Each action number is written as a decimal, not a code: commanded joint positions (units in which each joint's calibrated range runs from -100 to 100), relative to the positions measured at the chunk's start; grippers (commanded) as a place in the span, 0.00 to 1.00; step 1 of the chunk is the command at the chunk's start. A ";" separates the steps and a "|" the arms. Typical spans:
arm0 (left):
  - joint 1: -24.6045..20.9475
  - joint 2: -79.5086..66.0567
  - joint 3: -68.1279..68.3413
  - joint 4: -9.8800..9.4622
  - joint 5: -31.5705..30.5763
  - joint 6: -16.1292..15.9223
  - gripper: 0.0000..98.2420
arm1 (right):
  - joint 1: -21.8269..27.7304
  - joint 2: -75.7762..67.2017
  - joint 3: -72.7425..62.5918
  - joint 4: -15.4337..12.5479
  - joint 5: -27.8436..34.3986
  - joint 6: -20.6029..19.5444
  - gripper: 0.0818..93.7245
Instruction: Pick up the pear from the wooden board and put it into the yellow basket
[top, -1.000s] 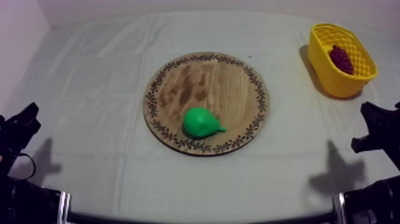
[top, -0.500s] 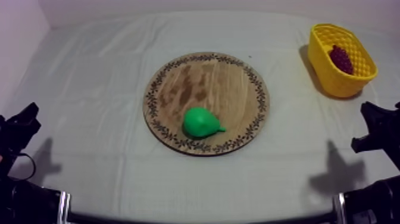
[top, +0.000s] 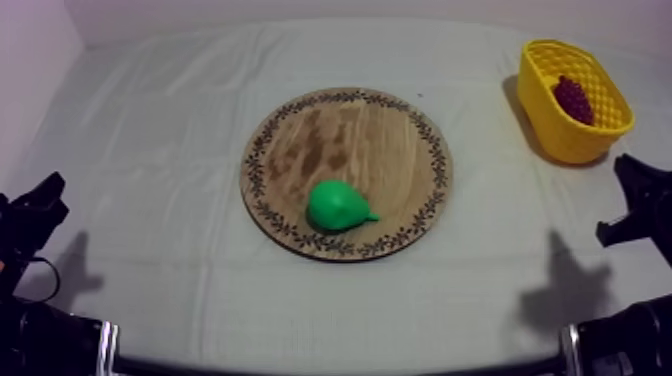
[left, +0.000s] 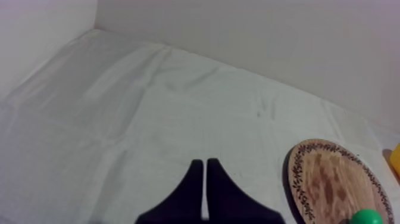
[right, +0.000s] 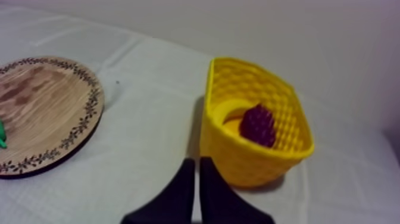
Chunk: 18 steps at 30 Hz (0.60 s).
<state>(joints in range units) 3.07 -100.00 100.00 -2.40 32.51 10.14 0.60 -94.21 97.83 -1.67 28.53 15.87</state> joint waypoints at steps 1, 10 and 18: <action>0.01 0.00 0.00 -0.02 -0.01 -0.01 0.00 | -0.36 2.12 -3.24 1.00 -0.83 0.06 0.01; 0.01 0.00 0.00 -0.02 -0.01 -0.01 0.00 | -4.06 20.39 -29.55 -2.66 9.69 7.39 0.01; 0.01 0.00 0.00 -0.02 -0.01 -0.01 0.00 | -11.41 40.40 -54.52 -3.22 23.36 9.46 0.01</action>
<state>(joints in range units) 3.07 -100.00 100.00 -2.40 32.51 10.14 -8.60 -62.06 55.12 -5.25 48.17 25.52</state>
